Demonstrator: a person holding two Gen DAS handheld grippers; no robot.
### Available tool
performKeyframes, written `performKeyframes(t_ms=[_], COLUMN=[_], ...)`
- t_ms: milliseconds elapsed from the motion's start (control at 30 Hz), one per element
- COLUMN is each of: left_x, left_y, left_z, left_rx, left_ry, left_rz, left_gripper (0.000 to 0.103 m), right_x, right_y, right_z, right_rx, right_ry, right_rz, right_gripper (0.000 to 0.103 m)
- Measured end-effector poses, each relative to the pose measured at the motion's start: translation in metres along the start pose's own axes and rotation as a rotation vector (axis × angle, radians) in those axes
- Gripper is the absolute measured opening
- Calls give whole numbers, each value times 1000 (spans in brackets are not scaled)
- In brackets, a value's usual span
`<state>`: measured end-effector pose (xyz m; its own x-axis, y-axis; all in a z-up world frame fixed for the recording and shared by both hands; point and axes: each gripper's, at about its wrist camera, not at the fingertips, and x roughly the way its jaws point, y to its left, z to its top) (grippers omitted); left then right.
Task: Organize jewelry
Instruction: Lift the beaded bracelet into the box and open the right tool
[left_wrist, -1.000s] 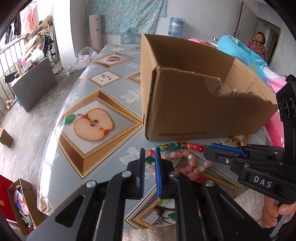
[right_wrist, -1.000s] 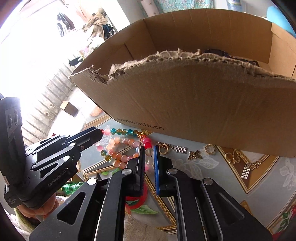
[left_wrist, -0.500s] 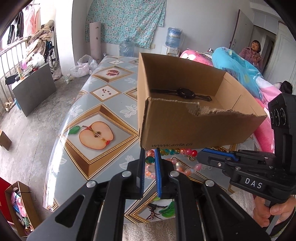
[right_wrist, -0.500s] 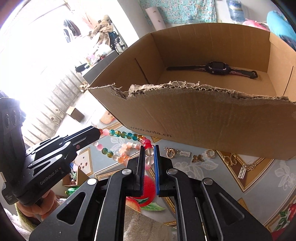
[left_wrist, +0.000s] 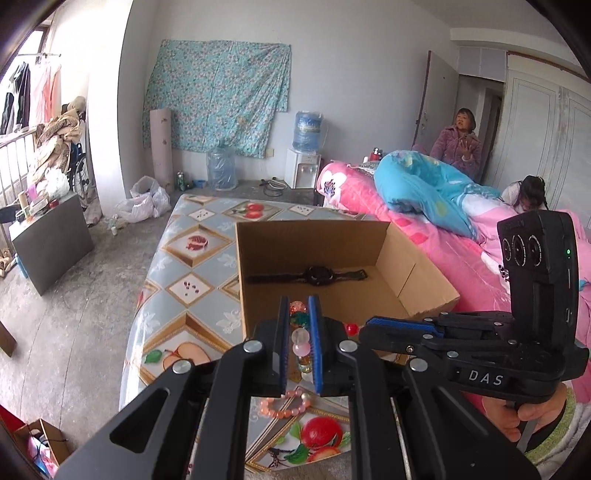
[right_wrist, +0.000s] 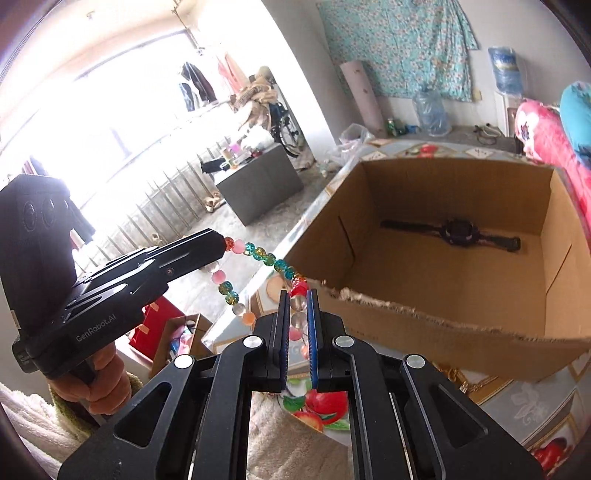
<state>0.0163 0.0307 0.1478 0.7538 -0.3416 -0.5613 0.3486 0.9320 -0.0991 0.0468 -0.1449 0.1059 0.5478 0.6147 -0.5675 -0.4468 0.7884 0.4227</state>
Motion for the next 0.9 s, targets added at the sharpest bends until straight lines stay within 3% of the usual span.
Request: performKeyframes(t_ms=[167,400,633,733,900], left_x=[33,111,180,195,192], left_y=[0,-6,3,10,17], left_z=[34,48,46,46,49], left_rx=[5,83,154,150,126], left_ry=[45,211,363,399,373], left_rz=[-31,14,84,97,106], left_gripper=[9,9,10,10,15], right_x=[17,82,154,165,156], right_y=[-34,-92,-112,-113,-116], right_z=[40,60,54,49,46], right_rx=[46,196,269,284,285], right_ry=[51,313,514,554,533], right_rz=[12,33,21,37,57], right_gripper=[7,7,10,14,21])
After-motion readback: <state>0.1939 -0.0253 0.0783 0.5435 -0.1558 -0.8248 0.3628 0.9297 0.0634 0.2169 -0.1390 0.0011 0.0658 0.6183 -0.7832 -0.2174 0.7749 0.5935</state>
